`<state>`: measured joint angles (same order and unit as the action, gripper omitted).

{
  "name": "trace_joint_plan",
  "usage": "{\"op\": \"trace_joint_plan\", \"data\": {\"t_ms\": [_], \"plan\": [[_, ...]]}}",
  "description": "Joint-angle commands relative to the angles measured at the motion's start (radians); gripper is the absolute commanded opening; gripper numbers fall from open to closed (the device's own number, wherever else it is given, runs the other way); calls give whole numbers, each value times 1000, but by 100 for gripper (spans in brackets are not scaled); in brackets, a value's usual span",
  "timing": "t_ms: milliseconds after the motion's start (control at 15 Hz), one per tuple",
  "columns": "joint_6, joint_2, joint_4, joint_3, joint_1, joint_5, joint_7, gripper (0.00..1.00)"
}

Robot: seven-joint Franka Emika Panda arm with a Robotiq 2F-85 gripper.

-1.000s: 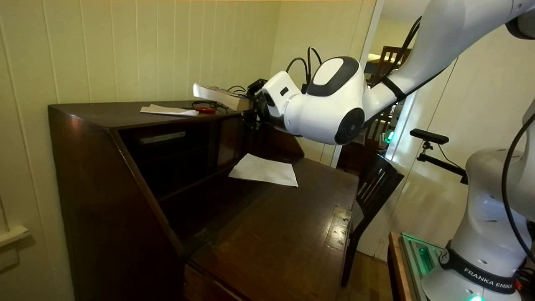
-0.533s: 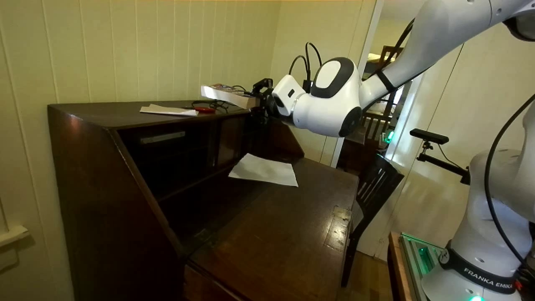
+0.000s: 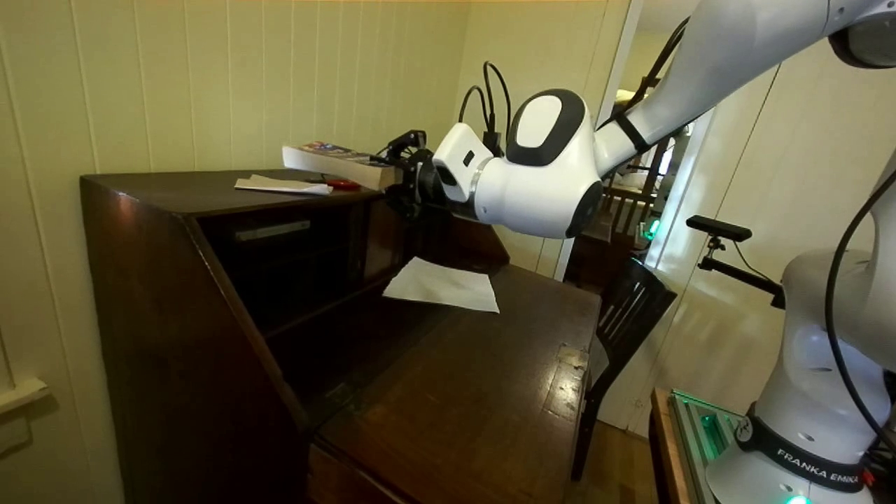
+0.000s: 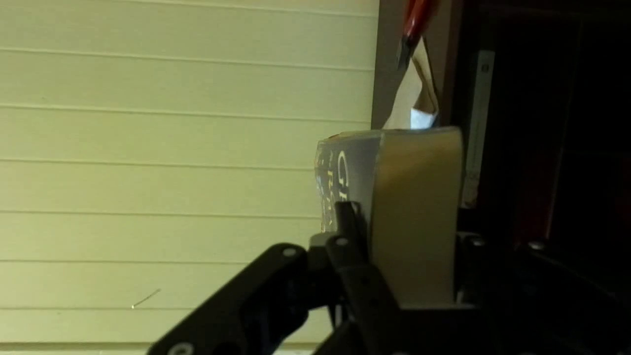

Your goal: Take the book on the shelf and place it on the top

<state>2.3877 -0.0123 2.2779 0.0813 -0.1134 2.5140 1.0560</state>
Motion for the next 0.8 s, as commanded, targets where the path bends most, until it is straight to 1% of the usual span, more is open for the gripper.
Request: {"op": "trace_joint_plan", "data": {"t_ms": [0, 133, 333, 400, 467, 600, 733], "plan": [[65, 81, -102, 15, -1, -5, -2, 9], [77, 130, -153, 24, 2, -4, -17, 9], [14, 226, -236, 27, 11, -10, -54, 9], [0, 255, -270, 26, 16, -50, -88, 9], [22, 185, -183, 38, 19, -16, -40, 31], [6, 236, -230, 39, 29, -28, -59, 31], [4, 256, -250, 40, 32, -29, -63, 31]]}}
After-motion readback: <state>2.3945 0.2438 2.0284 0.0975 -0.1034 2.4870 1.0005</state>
